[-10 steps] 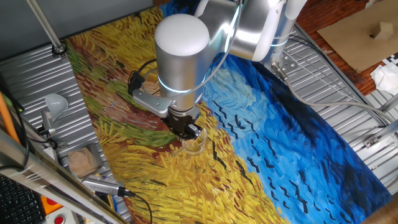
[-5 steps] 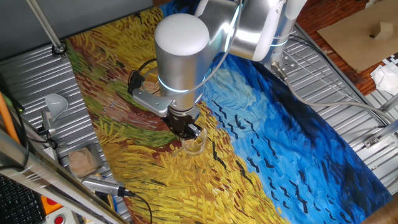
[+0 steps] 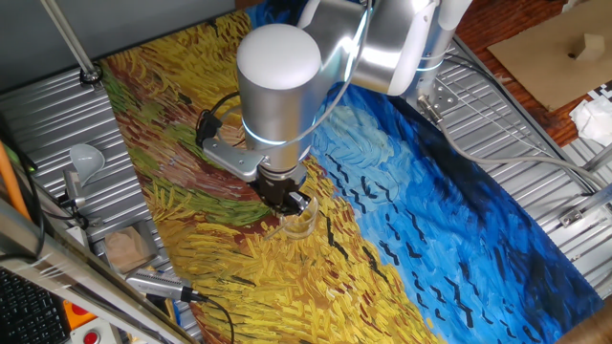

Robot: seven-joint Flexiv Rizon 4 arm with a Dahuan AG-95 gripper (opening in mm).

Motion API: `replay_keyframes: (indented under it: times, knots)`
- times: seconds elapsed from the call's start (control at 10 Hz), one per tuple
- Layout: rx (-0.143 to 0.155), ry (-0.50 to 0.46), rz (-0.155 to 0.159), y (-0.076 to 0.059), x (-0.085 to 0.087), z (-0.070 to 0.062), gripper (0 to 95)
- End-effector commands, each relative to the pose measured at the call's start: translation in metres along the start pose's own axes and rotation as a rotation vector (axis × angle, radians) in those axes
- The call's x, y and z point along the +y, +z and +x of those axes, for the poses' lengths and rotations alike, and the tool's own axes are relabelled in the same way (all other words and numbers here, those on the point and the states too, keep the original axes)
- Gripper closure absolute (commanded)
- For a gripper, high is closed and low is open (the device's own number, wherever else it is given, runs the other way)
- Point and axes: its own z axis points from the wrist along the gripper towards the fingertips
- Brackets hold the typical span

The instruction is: Stir the beaker with a glass rod

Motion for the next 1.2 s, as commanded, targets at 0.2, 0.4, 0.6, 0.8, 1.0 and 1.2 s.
replay_keyframes:
  times: [0.2,0.4,0.6,0.8,1.0,1.2]
  knots:
    - [-0.002,0.008,-0.007,-0.0001,-0.0002,0.0005,95.0]
    - [-0.004,0.025,-0.007,-0.0001,-0.0002,0.0005,95.0]
    - [-0.003,0.030,-0.004,-0.0001,-0.0002,0.0005,95.0]
    - [0.002,0.028,-0.002,-0.0001,-0.0002,0.0005,95.0]
    - [0.005,0.025,-0.004,-0.0003,-0.0004,0.0007,95.0]
    - [0.010,0.016,-0.003,-0.0024,-0.0044,0.0030,95.0]
